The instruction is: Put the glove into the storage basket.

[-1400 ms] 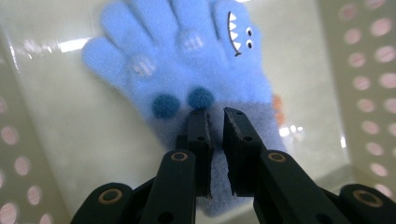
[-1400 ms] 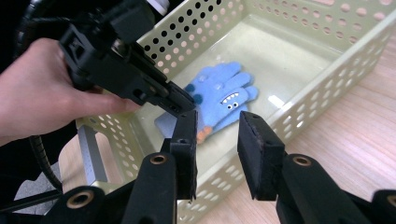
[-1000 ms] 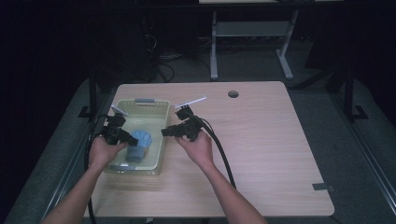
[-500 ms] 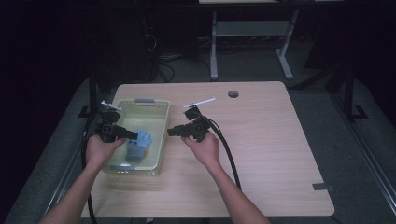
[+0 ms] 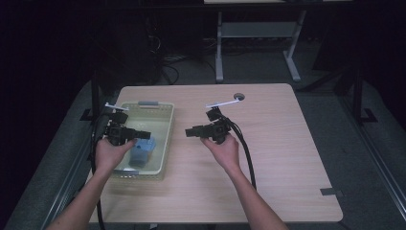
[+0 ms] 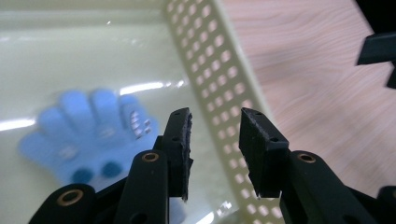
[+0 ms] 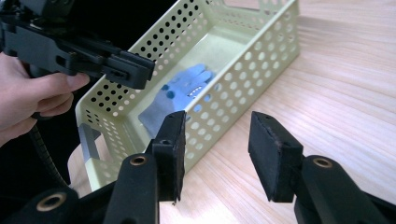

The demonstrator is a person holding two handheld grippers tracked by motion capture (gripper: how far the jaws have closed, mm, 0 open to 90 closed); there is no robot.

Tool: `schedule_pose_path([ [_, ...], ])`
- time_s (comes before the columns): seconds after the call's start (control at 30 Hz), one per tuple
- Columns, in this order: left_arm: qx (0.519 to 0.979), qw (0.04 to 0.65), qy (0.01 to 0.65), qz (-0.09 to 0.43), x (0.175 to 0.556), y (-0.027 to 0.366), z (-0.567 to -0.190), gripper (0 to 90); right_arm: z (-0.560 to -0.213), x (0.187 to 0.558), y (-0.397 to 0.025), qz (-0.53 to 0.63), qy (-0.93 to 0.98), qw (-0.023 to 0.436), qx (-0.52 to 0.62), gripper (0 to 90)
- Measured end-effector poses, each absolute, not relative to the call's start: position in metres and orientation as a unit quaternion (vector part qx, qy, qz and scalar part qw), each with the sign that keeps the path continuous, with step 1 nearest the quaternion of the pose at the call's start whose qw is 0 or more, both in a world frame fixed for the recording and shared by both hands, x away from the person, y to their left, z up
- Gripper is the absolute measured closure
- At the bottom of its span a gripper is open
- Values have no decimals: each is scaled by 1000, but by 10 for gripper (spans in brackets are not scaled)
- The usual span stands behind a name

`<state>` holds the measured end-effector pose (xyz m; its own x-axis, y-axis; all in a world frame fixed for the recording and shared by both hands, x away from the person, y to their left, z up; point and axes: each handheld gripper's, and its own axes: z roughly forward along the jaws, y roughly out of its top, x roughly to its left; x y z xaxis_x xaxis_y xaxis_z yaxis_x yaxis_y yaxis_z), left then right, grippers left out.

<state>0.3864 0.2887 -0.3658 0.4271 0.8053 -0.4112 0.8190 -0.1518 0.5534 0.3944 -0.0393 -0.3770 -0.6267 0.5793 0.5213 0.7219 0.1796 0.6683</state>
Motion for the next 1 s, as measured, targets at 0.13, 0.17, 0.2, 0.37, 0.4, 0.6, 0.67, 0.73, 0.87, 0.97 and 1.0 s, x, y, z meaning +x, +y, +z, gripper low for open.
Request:
schedule_pose_path([
  [0.13, 764, 376, 525, -8, 384, 276, -364, 604, -379, 394, -54, -482, -759, 73, -432, 549],
  [0.17, 764, 376, 525, -8, 384, 276, -364, 598, -379, 394, -54, -482, -759, 73, -432, 549],
  [0.2, 764, 376, 524, -8, 384, 274, -364, 596, -379, 394, -60, -486, -756, 71, -433, 548],
  [0.37, 764, 381, 521, -9, 384, 267, -364, 579, -379, 394, -70, -484, -756, 70, -436, 540],
  [0.4, 764, 383, 520, -10, 384, 265, -364, 579, -380, 394, -71, -484, -755, 70, -438, 537],
  [0.6, 763, 392, 513, -9, 382, 255, -360, 562, -379, 394, -83, -489, -750, 71, -439, 525],
  [0.67, 766, 393, 509, -7, 381, 251, -359, 558, -379, 393, -87, -489, -748, 73, -442, 517],
  [0.73, 765, 397, 507, -5, 380, 246, -358, 555, -380, 392, -91, -490, -748, 72, -442, 513],
  [0.87, 766, 401, 503, -6, 379, 239, -357, 528, -383, 390, -98, -492, -743, 75, -447, 504],
  [0.97, 766, 404, 500, -5, 377, 235, -356, 520, -384, 389, -106, -494, -742, 73, -448, 500],
  [1.0, 765, 407, 500, -5, 377, 234, -356, 519, -384, 388, -109, -495, -740, 74, -450, 498],
])
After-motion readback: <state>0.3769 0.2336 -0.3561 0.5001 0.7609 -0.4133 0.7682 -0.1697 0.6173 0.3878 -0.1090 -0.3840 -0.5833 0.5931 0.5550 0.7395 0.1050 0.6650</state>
